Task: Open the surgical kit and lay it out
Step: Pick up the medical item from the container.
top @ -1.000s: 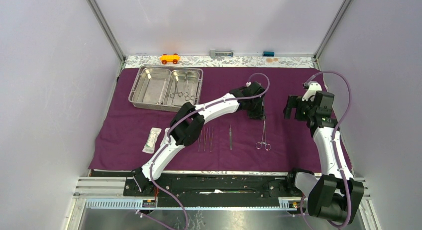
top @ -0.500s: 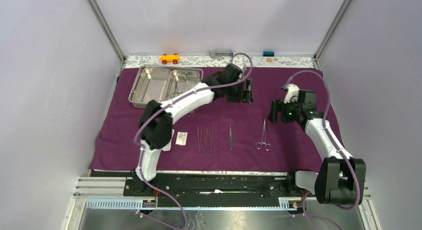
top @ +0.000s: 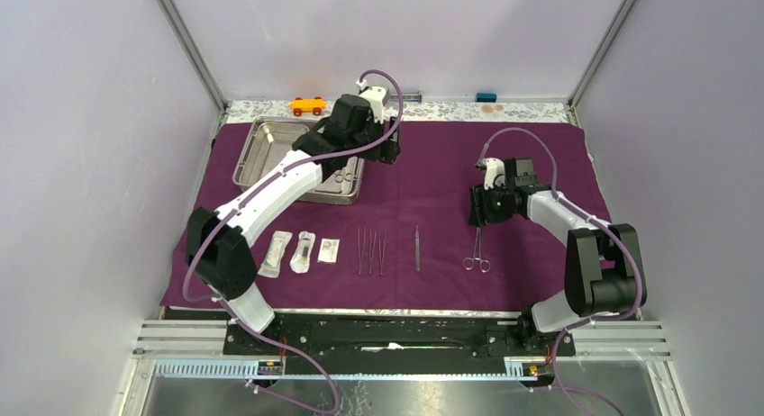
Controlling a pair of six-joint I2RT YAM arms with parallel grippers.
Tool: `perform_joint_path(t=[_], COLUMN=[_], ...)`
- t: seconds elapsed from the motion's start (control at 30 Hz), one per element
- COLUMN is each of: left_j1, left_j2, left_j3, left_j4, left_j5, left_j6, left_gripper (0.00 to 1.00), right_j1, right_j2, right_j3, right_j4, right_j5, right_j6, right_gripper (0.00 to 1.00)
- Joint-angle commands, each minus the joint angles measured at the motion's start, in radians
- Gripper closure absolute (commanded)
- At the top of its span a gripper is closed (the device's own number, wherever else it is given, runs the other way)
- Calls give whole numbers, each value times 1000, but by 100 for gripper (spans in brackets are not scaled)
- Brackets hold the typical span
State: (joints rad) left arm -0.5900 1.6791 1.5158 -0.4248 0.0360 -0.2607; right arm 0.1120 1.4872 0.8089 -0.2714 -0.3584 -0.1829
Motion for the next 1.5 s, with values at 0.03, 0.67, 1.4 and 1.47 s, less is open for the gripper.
perform_joint_path(t=[0.03, 0.67, 1.4, 1.47], left_j1=[36, 83, 111, 114], left_j2=[-70, -72, -84, -85], left_j3=[-4, -10, -35, -35], left_j4=[81, 104, 129, 129], left_j5=[-60, 8, 40, 38], left_j6=[107, 89, 74, 72], left_gripper=[27, 26, 26, 26], right_j1=[31, 37, 37, 37], right_j2=[58, 102, 140, 136], right_j3=[64, 72, 81, 81], right_j4=[21, 22, -3, -6], right_j5=[13, 93, 63, 60], right_j6=[-17, -27, -33, -32], right_gripper=[46, 54, 71, 72])
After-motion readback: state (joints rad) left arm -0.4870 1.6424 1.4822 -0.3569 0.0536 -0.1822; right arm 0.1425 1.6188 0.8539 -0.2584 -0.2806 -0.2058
